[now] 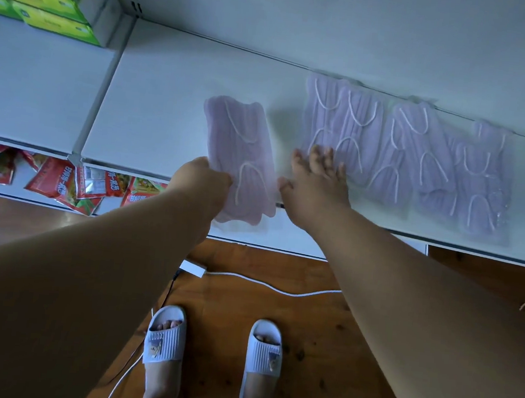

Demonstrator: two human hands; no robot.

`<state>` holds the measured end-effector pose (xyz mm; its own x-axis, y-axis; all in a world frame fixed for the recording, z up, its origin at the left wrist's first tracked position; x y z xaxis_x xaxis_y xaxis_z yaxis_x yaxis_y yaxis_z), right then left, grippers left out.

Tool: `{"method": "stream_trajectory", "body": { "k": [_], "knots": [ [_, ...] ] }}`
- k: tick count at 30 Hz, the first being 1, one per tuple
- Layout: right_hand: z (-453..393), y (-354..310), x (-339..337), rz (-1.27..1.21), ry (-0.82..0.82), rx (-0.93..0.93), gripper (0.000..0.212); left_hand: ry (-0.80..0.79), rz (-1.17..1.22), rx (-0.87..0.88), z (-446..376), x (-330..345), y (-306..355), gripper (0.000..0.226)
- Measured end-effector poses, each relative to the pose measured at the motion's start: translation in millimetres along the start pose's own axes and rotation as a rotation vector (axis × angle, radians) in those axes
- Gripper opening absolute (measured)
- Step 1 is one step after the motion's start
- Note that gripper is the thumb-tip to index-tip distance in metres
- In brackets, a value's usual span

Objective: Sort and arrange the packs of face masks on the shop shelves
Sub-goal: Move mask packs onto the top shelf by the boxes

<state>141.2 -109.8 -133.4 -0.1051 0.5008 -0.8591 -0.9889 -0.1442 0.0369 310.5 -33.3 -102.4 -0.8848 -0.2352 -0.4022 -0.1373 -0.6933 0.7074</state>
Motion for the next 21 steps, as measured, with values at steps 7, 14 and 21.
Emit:
{"method": "stream_trajectory", "body": {
  "k": [7,14,21],
  "knots": [
    [36,-12,4,-0.675,0.37,-0.173,0.048,0.023,-0.015,-0.023,4,-1,5,0.019],
    [74,-25,9,-0.757,0.263,-0.475,0.04,-0.045,0.28,-0.072,9,8,12,0.054],
    [4,29,-2,-0.224,0.122,0.091,0.055,-0.003,0.056,0.021,7,20,7,0.005]
  ]
}}
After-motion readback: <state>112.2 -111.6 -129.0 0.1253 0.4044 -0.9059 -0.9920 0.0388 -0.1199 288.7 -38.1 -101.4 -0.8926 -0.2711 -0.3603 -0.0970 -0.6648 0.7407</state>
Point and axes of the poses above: each hand's wrist, its own z-axis away from the middle knuckle, its own x-axis out of the palm, y = z × x, the point moved 2 cm from there along -z, towards the middle knuckle, and after that the axes turned 9 degrees about x, right-handed, at the moved point
